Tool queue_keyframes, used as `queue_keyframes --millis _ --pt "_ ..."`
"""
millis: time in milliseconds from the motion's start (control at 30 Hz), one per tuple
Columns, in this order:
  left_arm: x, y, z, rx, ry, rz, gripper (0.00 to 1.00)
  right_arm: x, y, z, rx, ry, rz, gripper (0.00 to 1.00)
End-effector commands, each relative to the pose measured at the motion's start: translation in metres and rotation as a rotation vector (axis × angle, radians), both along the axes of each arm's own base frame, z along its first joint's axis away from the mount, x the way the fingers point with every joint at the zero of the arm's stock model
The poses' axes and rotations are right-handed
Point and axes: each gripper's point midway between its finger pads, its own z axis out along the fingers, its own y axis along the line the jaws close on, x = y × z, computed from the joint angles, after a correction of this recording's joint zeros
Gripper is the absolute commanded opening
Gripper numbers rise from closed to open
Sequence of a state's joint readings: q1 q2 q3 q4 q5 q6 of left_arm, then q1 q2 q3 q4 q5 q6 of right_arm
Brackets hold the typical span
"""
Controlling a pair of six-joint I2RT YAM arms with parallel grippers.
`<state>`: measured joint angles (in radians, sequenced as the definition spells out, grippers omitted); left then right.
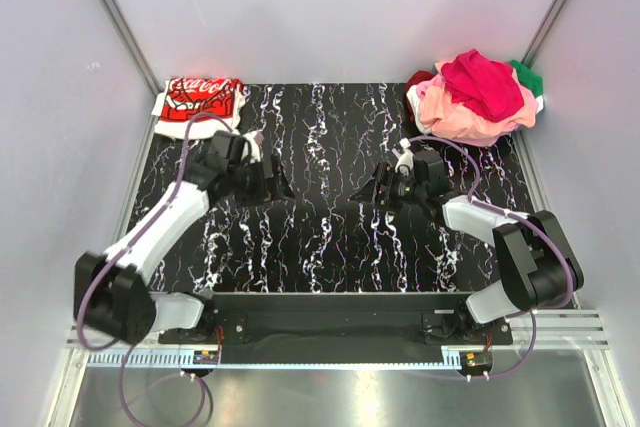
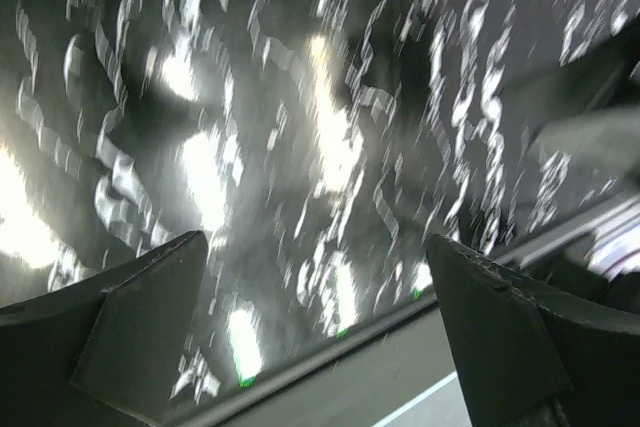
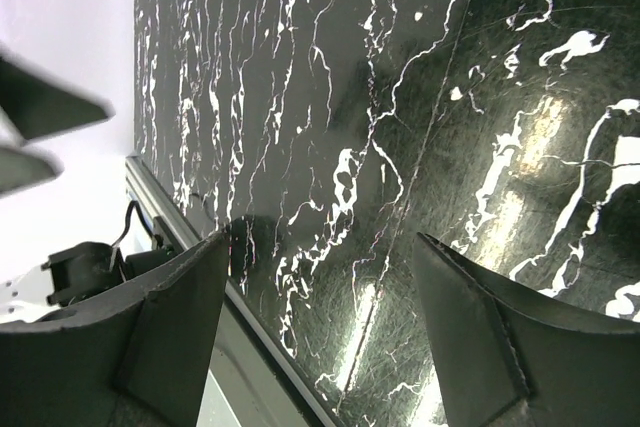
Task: Fold and stack the t-shirts
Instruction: Reset both grippers
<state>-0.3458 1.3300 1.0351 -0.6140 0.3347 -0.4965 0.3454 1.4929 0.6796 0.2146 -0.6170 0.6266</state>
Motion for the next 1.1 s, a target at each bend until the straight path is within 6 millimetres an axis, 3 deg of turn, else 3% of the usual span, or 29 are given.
queue_keyframes --millis 0,67,100,267,300,433,867,967,1067 --pt "-0.018 0.028 0.039 0.040 -0.181 0.023 0.99 0.007 -0.004 0.012 -0.001 -0.050 -0.031 0.81" --pt "-0.025 0.043 0.045 0.098 -0.249 0.028 0.99 0.007 -0.004 0.011 -0.003 -0.039 -0.035 0.81" --pt "-0.032 0.047 0.057 0.099 -0.309 0.024 0.99 0.009 -0.004 0.010 -0.007 -0.036 -0.039 0.81" --pt "-0.044 0.073 0.062 0.169 -0.461 0.067 0.99 0.009 -0.004 0.008 -0.014 -0.023 -0.037 0.81" --pt "-0.047 0.076 0.070 0.165 -0.485 0.085 0.99 0.010 -0.004 0.007 -0.015 -0.017 -0.038 0.81" --pt "-0.053 0.069 0.078 0.114 -0.531 0.058 0.99 0.010 -0.005 0.006 -0.023 -0.012 -0.046 0.82" --pt "-0.057 0.059 0.073 0.088 -0.508 -0.003 0.99 0.011 -0.011 0.008 -0.038 -0.025 -0.088 0.82" --pt "-0.055 0.063 0.072 0.104 -0.506 0.016 0.99 0.010 -0.013 0.009 -0.041 -0.032 -0.099 0.82" --pt "-0.041 0.082 0.075 0.176 -0.502 0.134 0.99 0.010 -0.014 0.010 -0.042 -0.033 -0.106 0.82"
